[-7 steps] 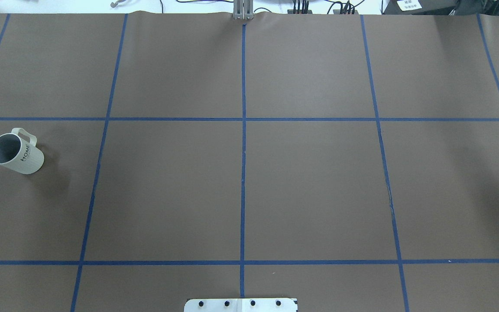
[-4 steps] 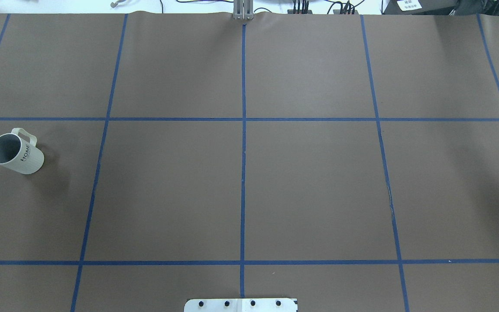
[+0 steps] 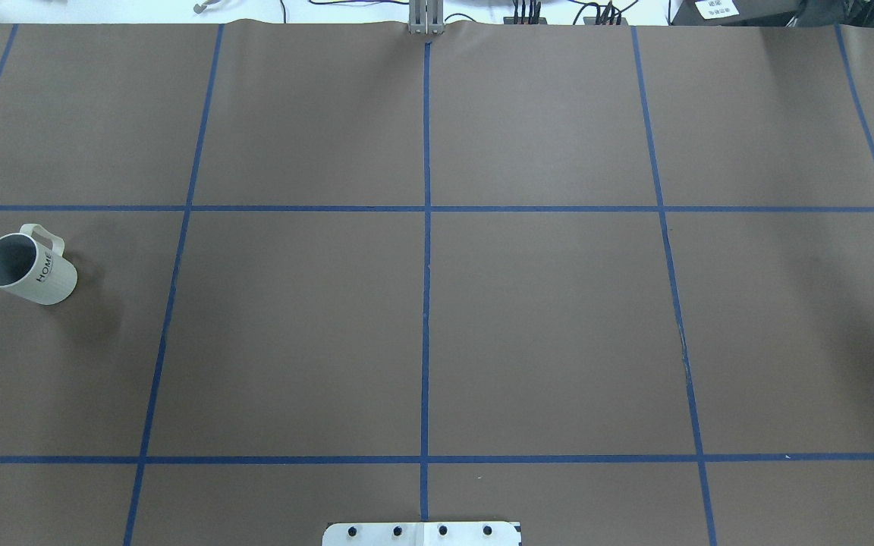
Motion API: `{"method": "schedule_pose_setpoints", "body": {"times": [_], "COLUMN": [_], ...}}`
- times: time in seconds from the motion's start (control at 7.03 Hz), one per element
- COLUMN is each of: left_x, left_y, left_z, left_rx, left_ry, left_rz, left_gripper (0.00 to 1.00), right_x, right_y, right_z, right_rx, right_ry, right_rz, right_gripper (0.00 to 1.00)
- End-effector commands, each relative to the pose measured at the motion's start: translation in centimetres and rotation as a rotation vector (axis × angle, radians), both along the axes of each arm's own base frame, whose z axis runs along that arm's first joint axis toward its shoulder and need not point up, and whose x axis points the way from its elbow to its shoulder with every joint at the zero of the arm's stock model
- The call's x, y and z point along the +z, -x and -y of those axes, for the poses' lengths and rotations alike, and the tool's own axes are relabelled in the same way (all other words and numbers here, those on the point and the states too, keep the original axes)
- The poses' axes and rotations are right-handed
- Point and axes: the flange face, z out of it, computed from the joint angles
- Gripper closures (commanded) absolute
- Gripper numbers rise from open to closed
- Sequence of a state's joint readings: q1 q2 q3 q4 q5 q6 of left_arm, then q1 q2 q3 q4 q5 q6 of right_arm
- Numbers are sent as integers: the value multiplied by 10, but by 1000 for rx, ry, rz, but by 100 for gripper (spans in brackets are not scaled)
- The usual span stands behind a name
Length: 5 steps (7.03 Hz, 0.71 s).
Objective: Left arm hands cup to right arm to dump lemon
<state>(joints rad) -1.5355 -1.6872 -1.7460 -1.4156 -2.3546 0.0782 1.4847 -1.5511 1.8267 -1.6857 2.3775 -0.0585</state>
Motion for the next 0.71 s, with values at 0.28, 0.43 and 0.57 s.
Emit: {"method": "schedule_pose_setpoints", "body": {"times": [0.28,0.43,0.57], "left_x": [-7,-9,-10], "left_y": [-2,-3,-3], "left_z": [-2,-3,-3], "left_rx": [3,6,7], "left_ry": [-7,-10,-14], "left_rz": [-25,-29,-37], "left_gripper": [0,0,0], "right_x": [-3,-3,-6], "right_y": [0,1,0], "right_z": [0,-1,0], "right_rx": [-1,-2,-3], "right_ry": [-7,-7,-17], "right_rz": [2,2,3], "right_gripper": [0,0,0]}}
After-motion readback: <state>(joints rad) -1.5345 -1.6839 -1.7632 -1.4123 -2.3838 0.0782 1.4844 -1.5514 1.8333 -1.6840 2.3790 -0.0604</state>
